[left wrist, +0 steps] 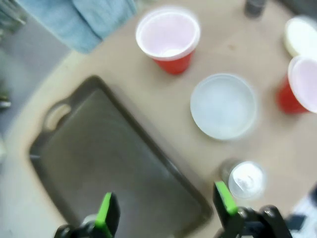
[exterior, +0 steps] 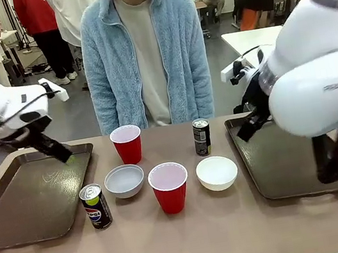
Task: Prepare tableware on both trays.
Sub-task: Pick up a Picnic Bowl from the table and place it on a Handle tray.
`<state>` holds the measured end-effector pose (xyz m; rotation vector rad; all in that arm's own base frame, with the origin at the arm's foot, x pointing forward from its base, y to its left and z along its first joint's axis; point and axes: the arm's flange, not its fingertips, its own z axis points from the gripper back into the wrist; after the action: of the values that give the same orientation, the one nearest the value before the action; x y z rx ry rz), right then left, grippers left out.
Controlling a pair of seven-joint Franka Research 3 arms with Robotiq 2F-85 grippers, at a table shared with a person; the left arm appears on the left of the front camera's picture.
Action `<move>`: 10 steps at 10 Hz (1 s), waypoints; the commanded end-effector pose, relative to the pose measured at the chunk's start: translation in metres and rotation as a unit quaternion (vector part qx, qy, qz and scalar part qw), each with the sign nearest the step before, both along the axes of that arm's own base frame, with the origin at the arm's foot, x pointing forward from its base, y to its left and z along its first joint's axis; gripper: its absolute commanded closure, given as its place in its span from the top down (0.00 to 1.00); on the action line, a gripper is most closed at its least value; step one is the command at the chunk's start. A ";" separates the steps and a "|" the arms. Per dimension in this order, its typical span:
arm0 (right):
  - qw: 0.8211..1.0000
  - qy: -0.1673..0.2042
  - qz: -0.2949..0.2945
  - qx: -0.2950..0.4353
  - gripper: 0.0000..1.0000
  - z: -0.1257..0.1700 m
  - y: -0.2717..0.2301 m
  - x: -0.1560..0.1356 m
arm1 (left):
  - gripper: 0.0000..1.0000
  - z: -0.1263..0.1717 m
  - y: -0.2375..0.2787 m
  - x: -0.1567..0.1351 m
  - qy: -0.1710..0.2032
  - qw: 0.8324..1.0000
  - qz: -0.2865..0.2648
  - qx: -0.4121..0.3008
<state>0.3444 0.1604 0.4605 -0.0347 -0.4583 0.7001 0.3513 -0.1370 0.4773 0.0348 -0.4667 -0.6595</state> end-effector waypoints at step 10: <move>0.973 0.146 -0.072 0.163 1.00 0.036 -0.063 -0.095 | 1.00 0.042 0.034 -0.069 0.179 0.962 -0.110 -0.173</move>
<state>0.2554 0.1332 0.5154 0.1308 -0.2370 0.5661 0.2807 -0.1284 0.5085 -0.2525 -0.2403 -0.7531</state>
